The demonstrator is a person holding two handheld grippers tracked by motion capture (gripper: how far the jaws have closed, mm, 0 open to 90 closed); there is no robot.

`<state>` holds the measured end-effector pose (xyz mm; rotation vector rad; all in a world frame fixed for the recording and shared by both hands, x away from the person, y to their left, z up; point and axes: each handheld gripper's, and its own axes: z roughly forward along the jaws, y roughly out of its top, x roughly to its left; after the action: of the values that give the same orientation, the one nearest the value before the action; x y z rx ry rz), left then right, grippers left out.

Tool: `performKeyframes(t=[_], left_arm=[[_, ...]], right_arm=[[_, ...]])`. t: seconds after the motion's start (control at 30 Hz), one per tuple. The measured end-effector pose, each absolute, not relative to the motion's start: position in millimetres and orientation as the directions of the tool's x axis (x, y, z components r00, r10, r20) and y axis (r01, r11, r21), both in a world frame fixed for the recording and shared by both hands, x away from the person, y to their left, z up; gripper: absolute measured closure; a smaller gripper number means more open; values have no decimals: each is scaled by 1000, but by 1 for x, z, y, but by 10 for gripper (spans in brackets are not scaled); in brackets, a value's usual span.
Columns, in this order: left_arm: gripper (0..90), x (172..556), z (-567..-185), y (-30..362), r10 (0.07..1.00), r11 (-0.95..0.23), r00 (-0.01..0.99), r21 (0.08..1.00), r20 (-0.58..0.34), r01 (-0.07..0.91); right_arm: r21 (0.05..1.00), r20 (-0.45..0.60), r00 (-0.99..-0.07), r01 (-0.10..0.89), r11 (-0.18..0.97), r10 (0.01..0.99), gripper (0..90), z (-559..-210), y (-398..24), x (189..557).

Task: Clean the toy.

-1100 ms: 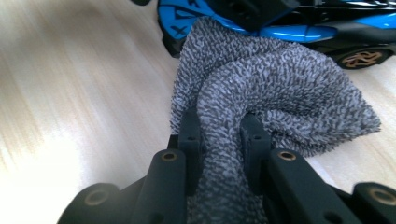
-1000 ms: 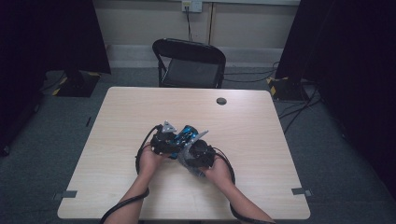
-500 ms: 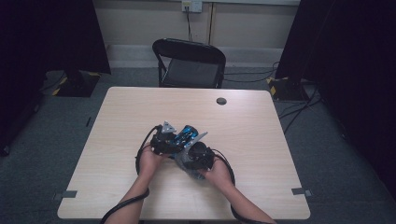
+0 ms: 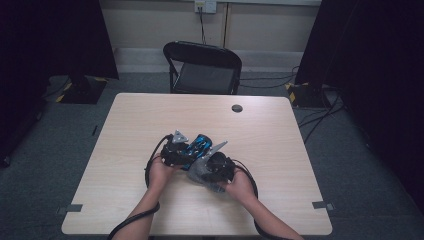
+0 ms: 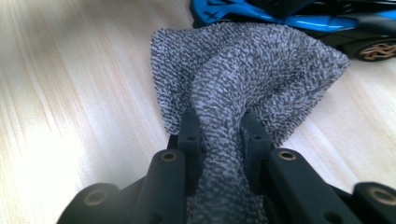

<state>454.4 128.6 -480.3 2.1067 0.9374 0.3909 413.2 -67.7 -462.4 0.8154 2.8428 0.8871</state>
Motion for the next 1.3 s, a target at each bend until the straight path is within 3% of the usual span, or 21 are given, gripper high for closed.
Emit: performKeyframes(t=[0.77, 1.3], left_arm=[[443, 454, -480, 129, 731, -424, 681, 758, -37, 496], [443, 453, -480, 129, 731, -422, 681, 758, -39, 498]], right_arm=[[578, 83, -766, 558, 595, 637, 750, -444, -118, 448], [588, 78, -692, 614, 527, 718, 749, -445, -124, 468]])
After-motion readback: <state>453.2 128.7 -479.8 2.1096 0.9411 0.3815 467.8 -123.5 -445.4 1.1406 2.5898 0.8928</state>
